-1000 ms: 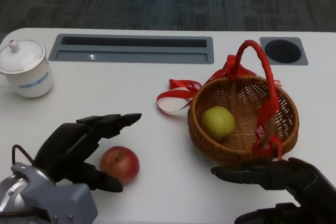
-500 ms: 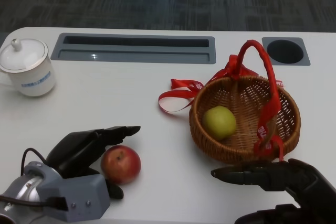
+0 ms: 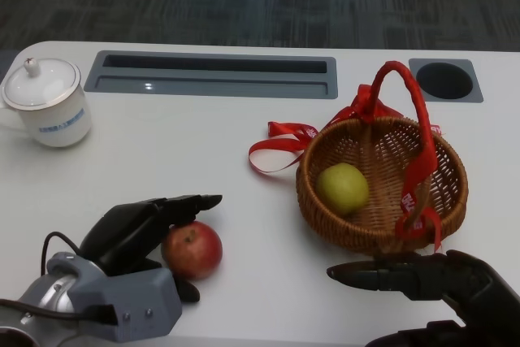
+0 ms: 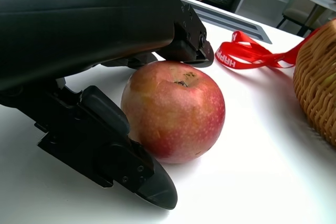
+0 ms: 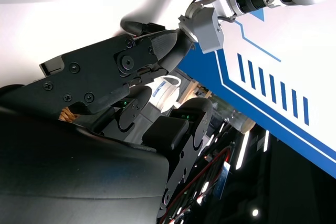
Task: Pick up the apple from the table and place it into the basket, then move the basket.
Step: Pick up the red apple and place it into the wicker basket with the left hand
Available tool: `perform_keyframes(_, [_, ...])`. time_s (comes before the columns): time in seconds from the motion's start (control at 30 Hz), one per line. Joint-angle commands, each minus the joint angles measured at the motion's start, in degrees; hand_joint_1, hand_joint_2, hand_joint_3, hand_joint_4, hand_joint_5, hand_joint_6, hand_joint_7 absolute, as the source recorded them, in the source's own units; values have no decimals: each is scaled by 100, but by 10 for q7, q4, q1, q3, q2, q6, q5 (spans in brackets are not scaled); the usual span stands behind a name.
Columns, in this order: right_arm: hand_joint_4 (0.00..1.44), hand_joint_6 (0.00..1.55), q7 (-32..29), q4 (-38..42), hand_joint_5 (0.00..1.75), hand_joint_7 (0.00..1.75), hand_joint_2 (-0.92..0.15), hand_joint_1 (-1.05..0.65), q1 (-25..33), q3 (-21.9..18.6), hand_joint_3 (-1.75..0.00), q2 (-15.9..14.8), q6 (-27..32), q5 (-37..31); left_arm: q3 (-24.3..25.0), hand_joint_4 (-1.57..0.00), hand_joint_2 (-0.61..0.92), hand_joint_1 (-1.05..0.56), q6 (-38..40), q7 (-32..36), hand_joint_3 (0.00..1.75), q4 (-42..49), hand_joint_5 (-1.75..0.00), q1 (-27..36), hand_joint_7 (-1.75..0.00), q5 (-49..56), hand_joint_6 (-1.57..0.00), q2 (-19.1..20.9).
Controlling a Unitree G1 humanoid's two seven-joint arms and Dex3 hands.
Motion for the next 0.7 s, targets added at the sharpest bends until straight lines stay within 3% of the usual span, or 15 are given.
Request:
perform_keyframes(0.03, [85, 78, -7, -13, 0, 0, -81, -25, 6, -1, 0, -3, 2, 1, -8, -77, 63, -44, 36, -7, 1, 18, -6, -9, -5, 0, -69, -10])
perform_keyframes(0.2, [84, 78, -5, -8, 0, 0, -81, -24, 6, 0, 0, -3, -3, 3, -5, -112, 72, -18, 47, 26, 1, 24, -9, -8, -7, -5, -98, -15])
perform_keyframes(0.3, [84, 78, -4, -5, 0, 0, -81, -24, 6, 0, 0, -3, -3, 6, 5, -126, 75, -15, 35, 29, 1, 19, -8, -2, -6, -25, -110, -18])
perform_keyframes(0.7, [85, 78, 0, -3, 0, 0, -82, -24, 3, 0, 0, -5, 0, 9, 79, -131, 79, -15, -38, -158, 0, -21, -3, 36, -1, -190, -114, -30])
